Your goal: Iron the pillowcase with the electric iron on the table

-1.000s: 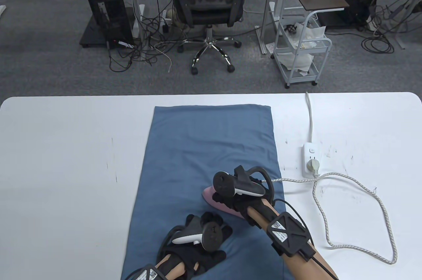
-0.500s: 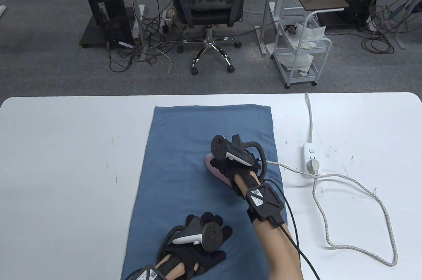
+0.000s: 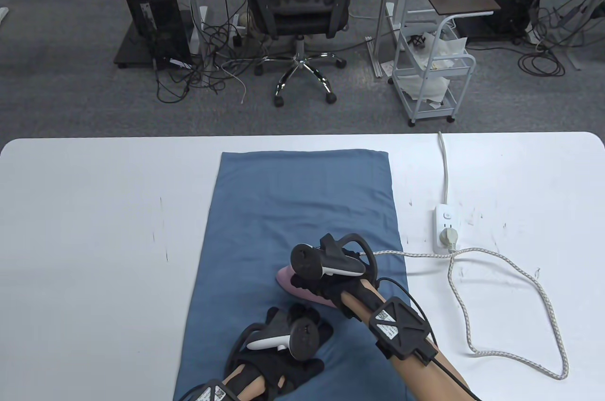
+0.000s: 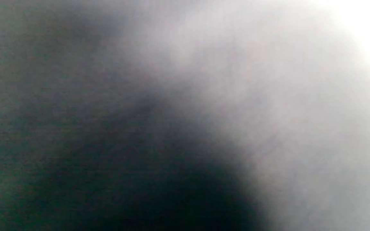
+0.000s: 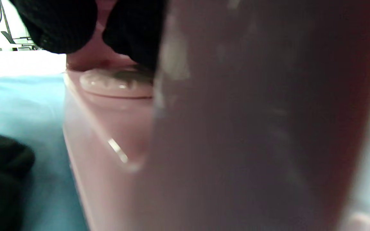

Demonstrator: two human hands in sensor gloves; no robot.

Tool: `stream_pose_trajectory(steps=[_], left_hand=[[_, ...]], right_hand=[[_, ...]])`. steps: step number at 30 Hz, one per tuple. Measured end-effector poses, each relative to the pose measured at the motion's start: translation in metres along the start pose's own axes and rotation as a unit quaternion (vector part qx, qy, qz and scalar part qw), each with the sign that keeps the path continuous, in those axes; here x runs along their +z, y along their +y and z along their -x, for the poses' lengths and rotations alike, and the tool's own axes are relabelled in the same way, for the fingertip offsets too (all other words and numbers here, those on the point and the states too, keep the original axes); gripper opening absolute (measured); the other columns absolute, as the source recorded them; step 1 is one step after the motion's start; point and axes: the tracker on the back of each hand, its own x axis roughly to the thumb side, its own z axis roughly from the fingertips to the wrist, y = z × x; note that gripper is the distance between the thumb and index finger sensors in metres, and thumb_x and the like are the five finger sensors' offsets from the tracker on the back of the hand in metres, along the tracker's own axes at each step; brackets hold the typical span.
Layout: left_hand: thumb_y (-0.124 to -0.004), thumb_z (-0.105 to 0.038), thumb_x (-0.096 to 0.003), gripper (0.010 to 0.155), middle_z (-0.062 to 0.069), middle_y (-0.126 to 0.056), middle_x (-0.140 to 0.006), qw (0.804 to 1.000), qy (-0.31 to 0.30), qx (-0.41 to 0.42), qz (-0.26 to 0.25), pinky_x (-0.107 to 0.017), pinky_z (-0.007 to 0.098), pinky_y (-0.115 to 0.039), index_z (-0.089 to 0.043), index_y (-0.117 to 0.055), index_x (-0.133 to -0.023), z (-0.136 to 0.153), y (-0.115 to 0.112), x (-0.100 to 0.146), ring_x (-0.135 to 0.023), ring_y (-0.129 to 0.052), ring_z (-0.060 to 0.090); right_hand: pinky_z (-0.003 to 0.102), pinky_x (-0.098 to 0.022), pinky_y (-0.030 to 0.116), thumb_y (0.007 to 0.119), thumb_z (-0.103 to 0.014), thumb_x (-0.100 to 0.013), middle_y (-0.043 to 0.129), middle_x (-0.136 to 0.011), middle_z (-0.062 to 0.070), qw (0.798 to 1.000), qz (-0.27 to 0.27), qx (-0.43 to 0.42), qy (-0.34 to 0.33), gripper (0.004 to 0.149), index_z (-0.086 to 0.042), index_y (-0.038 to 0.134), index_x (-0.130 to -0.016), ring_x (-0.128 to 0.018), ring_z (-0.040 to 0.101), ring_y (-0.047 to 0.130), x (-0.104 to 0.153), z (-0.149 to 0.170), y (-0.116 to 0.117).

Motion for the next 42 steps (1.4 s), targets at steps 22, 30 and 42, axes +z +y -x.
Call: stream_pose_trajectory(steps=[22, 30, 42], left_hand=[[-0.036, -0.063, -0.0485, 0.073, -0.006, 0.034, -0.099, 1.000, 0.001, 0.000, 0.000, -0.062, 0.065, 0.016, -0.045, 0.016, -0.097, 0.000, 0.000, -0.001, -0.092, 0.035, 0.027], [-0.036, -0.063, -0.0484, 0.073, -0.006, 0.035, -0.099, 1.000, 0.001, -0.001, 0.000, -0.062, 0.065, 0.016, -0.045, 0.016, -0.097, 0.000, 0.000, 0.000, -0.092, 0.035, 0.027], [-0.036, -0.063, -0.0484, 0.073, -0.006, 0.034, -0.099, 1.000, 0.000, 0.000, 0.000, -0.062, 0.065, 0.017, -0.046, 0.016, -0.097, 0.000, 0.000, 0.000, -0.092, 0.035, 0.027]], right_hand=[[0.037, -0.036, 0.092, 0.077, -0.053, -0.043, 0.095, -0.051, -0.005, 0.999, 0.020, -0.038, -0.005, 0.065, -0.012, 0.071, -0.093, -0.028, 0.009, 0.098, -0.029, -0.001, -0.010], [0.036, -0.037, 0.092, 0.077, -0.053, -0.043, 0.093, -0.051, -0.006, 0.997, -0.001, -0.007, -0.076, 0.065, -0.013, 0.070, -0.093, -0.029, 0.008, 0.097, -0.034, -0.032, -0.001], [0.037, -0.038, 0.091, 0.076, -0.053, -0.044, 0.093, -0.051, -0.005, 0.998, -0.001, -0.021, 0.056, 0.065, -0.012, 0.069, -0.094, -0.029, 0.009, 0.096, -0.113, -0.018, -0.006]])
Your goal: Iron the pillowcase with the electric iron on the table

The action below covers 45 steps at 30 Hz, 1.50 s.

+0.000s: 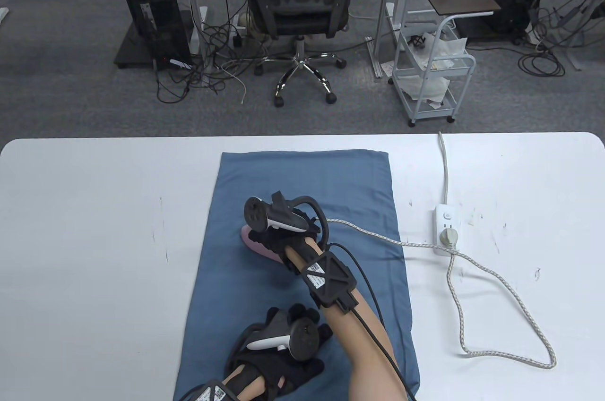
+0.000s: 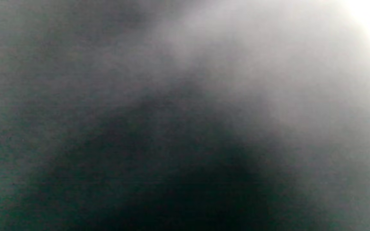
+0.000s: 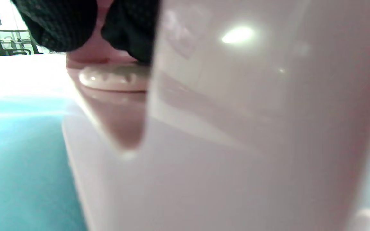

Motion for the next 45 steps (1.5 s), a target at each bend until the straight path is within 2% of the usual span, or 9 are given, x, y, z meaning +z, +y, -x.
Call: stream_pose_trajectory(steps=[4, 8, 12, 14, 20, 25, 30, 39, 45], left_hand=[[-0.036, -0.063, -0.0483, 0.073, -0.006, 0.034, -0.099, 1.000, 0.000, -0.001, 0.000, -0.062, 0.065, 0.016, -0.045, 0.016, -0.097, 0.000, 0.000, 0.000, -0.092, 0.035, 0.027], [-0.036, -0.063, -0.0483, 0.073, -0.006, 0.034, -0.099, 1.000, 0.001, -0.002, 0.000, -0.062, 0.065, 0.016, -0.045, 0.016, -0.097, 0.000, 0.000, 0.000, -0.092, 0.035, 0.027], [-0.036, -0.063, -0.0483, 0.073, -0.006, 0.035, -0.099, 1.000, 0.002, -0.002, -0.001, -0.062, 0.065, 0.016, -0.045, 0.016, -0.097, 0.000, 0.000, 0.000, -0.092, 0.035, 0.027], [-0.036, -0.063, -0.0483, 0.073, -0.006, 0.035, -0.099, 1.000, 0.002, -0.002, -0.001, -0.062, 0.065, 0.016, -0.045, 0.016, -0.097, 0.000, 0.000, 0.000, -0.092, 0.035, 0.027], [-0.036, -0.063, -0.0482, 0.073, -0.006, 0.035, -0.099, 1.000, 0.001, -0.001, 0.000, -0.062, 0.065, 0.017, -0.046, 0.016, -0.097, 0.000, 0.000, 0.000, -0.092, 0.035, 0.027], [-0.036, -0.063, -0.0482, 0.073, -0.006, 0.034, -0.099, 1.000, 0.001, -0.001, 0.000, -0.062, 0.065, 0.016, -0.046, 0.016, -0.097, 0.000, -0.001, 0.000, -0.092, 0.035, 0.027], [-0.036, -0.063, -0.0482, 0.073, -0.006, 0.034, -0.099, 1.000, 0.002, -0.002, -0.001, -0.062, 0.065, 0.016, -0.046, 0.016, -0.097, 0.000, -0.001, 0.000, -0.093, 0.035, 0.027], [-0.036, -0.063, -0.0481, 0.073, -0.006, 0.034, -0.099, 1.000, 0.002, -0.003, -0.001, -0.062, 0.065, 0.016, -0.046, 0.016, -0.097, 0.000, -0.001, 0.000, -0.093, 0.035, 0.027], [-0.036, -0.063, -0.0481, 0.073, -0.006, 0.034, -0.099, 1.000, 0.002, -0.003, -0.001, -0.062, 0.065, 0.016, -0.046, 0.016, -0.097, 0.000, -0.001, -0.001, -0.092, 0.035, 0.027]], right_hand=[[0.037, -0.038, 0.092, 0.077, -0.053, -0.043, 0.094, -0.052, -0.005, 0.998, 0.016, -0.001, -0.067, 0.065, -0.012, 0.068, -0.094, -0.029, 0.009, 0.097, 0.021, -0.010, -0.003], [0.038, -0.038, 0.092, 0.077, -0.052, -0.043, 0.094, -0.052, -0.005, 0.989, -0.004, -0.009, -0.145, 0.065, -0.013, 0.069, -0.094, -0.030, 0.010, 0.097, 0.051, -0.028, -0.002], [0.038, -0.039, 0.091, 0.077, -0.052, -0.043, 0.093, -0.052, -0.005, 0.982, -0.025, 0.020, -0.185, 0.065, -0.013, 0.069, -0.094, -0.030, 0.010, 0.097, 0.059, -0.047, 0.006], [0.037, -0.039, 0.092, 0.077, -0.053, -0.043, 0.093, -0.052, -0.005, 0.983, -0.009, 0.030, -0.179, 0.065, -0.013, 0.069, -0.094, -0.030, 0.009, 0.097, 0.053, -0.054, 0.007], [0.038, -0.039, 0.091, 0.075, -0.053, -0.044, 0.092, -0.052, -0.005, 0.998, 0.005, 0.032, -0.058, 0.066, -0.013, 0.067, -0.095, -0.030, 0.009, 0.096, 0.007, -0.048, 0.005], [0.037, -0.035, 0.092, 0.074, -0.053, -0.045, 0.092, -0.051, -0.005, 0.999, -0.001, 0.035, -0.008, 0.066, -0.011, 0.067, -0.095, -0.027, 0.009, 0.095, 0.002, -0.033, 0.004], [0.036, -0.034, 0.092, 0.073, -0.054, -0.045, 0.092, -0.050, -0.005, 0.998, 0.000, 0.049, 0.040, 0.067, -0.010, 0.066, -0.095, -0.026, 0.008, 0.095, 0.026, -0.004, 0.004], [0.038, -0.034, 0.092, 0.072, -0.054, -0.045, 0.092, -0.051, -0.004, 0.986, -0.001, 0.080, 0.148, 0.068, -0.008, 0.065, -0.096, -0.027, 0.009, 0.096, 0.093, 0.082, 0.003], [0.038, -0.034, 0.092, 0.072, -0.054, -0.045, 0.093, -0.051, -0.003, 0.974, 0.004, 0.080, 0.214, 0.069, -0.008, 0.065, -0.096, -0.027, 0.009, 0.096, 0.128, 0.135, 0.004]])
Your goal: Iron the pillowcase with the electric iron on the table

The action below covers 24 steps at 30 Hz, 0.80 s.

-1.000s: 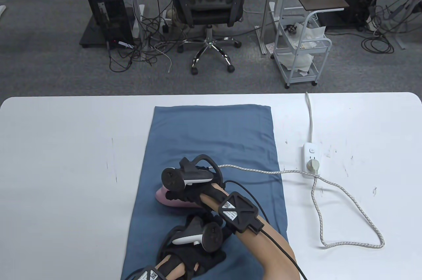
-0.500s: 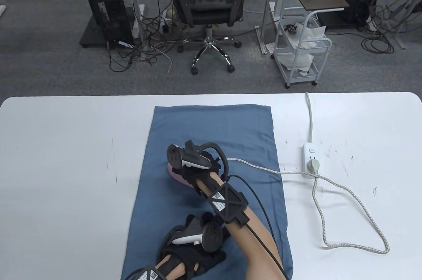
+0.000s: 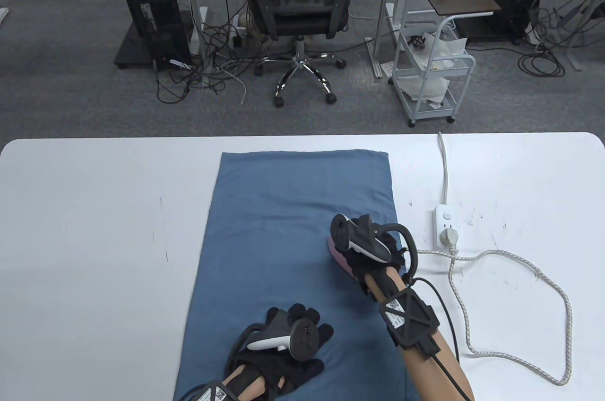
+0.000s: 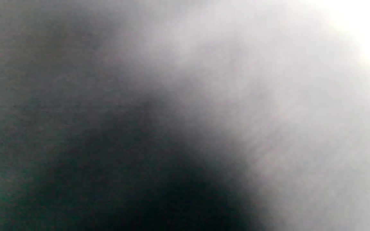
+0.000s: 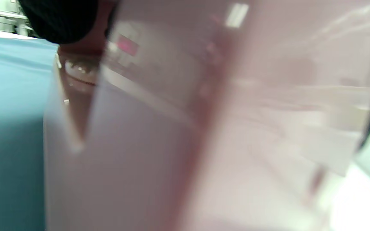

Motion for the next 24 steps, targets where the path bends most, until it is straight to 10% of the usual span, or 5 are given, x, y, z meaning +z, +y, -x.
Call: stream_pose_trajectory(steps=[11, 24], left_hand=[[-0.036, -0.063, -0.0481, 0.073, -0.006, 0.034, -0.099, 1.000, 0.000, -0.001, 0.000, -0.062, 0.065, 0.016, -0.045, 0.016, -0.097, 0.000, 0.000, 0.000, -0.092, 0.035, 0.027], [-0.037, -0.062, -0.0485, 0.073, -0.005, 0.032, -0.100, 1.000, -0.001, -0.001, -0.007, -0.062, 0.066, 0.014, -0.045, 0.014, -0.098, 0.000, 0.001, 0.000, -0.093, 0.032, 0.028]], right_hand=[[0.037, -0.036, 0.091, 0.074, -0.054, -0.045, 0.093, -0.051, -0.005, 0.997, -0.002, -0.049, 0.055, 0.068, -0.011, 0.066, -0.096, -0.029, 0.008, 0.096, 0.009, 0.051, 0.004], [0.038, -0.038, 0.091, 0.076, -0.053, -0.045, 0.094, -0.052, -0.004, 0.977, 0.080, -0.191, -0.042, 0.067, -0.011, 0.068, -0.096, -0.030, 0.009, 0.097, 0.063, 0.061, -0.041]])
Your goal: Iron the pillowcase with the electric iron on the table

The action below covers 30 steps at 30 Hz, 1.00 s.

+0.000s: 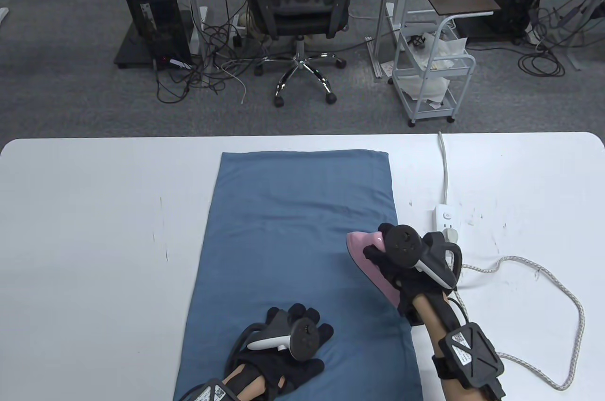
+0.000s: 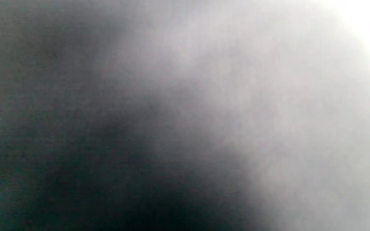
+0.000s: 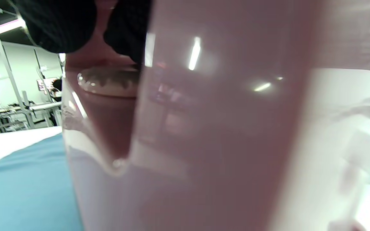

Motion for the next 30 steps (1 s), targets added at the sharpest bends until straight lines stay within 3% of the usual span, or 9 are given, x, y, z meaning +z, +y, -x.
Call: stream_pose_trajectory(steps=[6, 9, 14, 18, 23, 30], left_hand=[[-0.042, -0.061, -0.0484, 0.071, 0.000, 0.003, -0.115, 0.999, -0.011, -0.007, -0.048, -0.074, 0.067, -0.009, -0.040, -0.007, -0.107, 0.001, 0.030, 0.007, -0.108, 0.001, 0.035], [-0.044, -0.059, -0.0491, 0.070, -0.001, 0.004, -0.115, 0.997, 0.026, 0.003, -0.076, -0.074, 0.067, -0.008, -0.041, -0.007, -0.107, 0.013, 0.048, -0.006, -0.108, 0.004, 0.034], [-0.044, -0.060, -0.0484, 0.072, -0.003, 0.012, -0.111, 0.993, 0.081, -0.004, -0.082, -0.072, 0.067, -0.005, -0.044, 0.000, -0.103, 0.035, 0.063, -0.032, -0.105, 0.011, 0.033], [-0.038, -0.061, -0.0484, 0.072, -0.004, 0.023, -0.106, 0.997, 0.073, 0.020, -0.033, -0.069, 0.067, 0.003, -0.045, 0.009, -0.100, 0.042, 0.055, -0.040, -0.100, 0.021, 0.032], [-0.035, -0.062, -0.0488, 0.072, -0.004, 0.032, -0.100, 0.997, 0.060, 0.043, -0.016, -0.063, 0.066, 0.013, -0.044, 0.015, -0.097, 0.040, 0.040, -0.032, -0.094, 0.031, 0.030], [-0.035, -0.062, -0.0486, 0.072, -0.005, 0.034, -0.099, 0.998, 0.056, 0.041, -0.012, -0.062, 0.066, 0.014, -0.045, 0.017, -0.097, 0.027, 0.018, -0.012, -0.092, 0.034, 0.029]], right_hand=[[0.038, -0.038, 0.091, 0.076, -0.053, -0.045, 0.094, -0.052, -0.004, 1.000, 0.006, 0.006, -0.020, 0.067, -0.011, 0.068, -0.096, -0.030, 0.010, 0.097, 0.001, -0.001, -0.008], [0.038, -0.038, 0.091, 0.076, -0.053, -0.045, 0.094, -0.052, -0.004, 1.000, 0.003, 0.003, -0.022, 0.067, -0.011, 0.068, -0.096, -0.030, 0.010, 0.097, 0.001, 0.001, -0.008], [0.038, -0.038, 0.091, 0.076, -0.053, -0.045, 0.094, -0.053, -0.004, 1.000, -0.006, 0.012, -0.022, 0.067, -0.011, 0.068, -0.096, -0.031, 0.010, 0.097, -0.001, 0.005, -0.004], [0.038, -0.038, 0.091, 0.076, -0.053, -0.045, 0.094, -0.053, -0.004, 0.999, -0.010, 0.018, -0.024, 0.067, -0.011, 0.068, -0.096, -0.031, 0.010, 0.097, -0.001, 0.006, -0.003], [0.038, -0.038, 0.091, 0.076, -0.053, -0.045, 0.094, -0.053, -0.004, 0.999, -0.014, 0.017, -0.030, 0.067, -0.011, 0.068, -0.096, -0.030, 0.010, 0.097, -0.001, 0.002, -0.003], [0.038, -0.038, 0.091, 0.076, -0.053, -0.045, 0.094, -0.053, -0.004, 0.997, -0.023, 0.031, -0.065, 0.067, -0.011, 0.068, -0.096, -0.030, 0.010, 0.097, 0.005, -0.018, 0.004]])
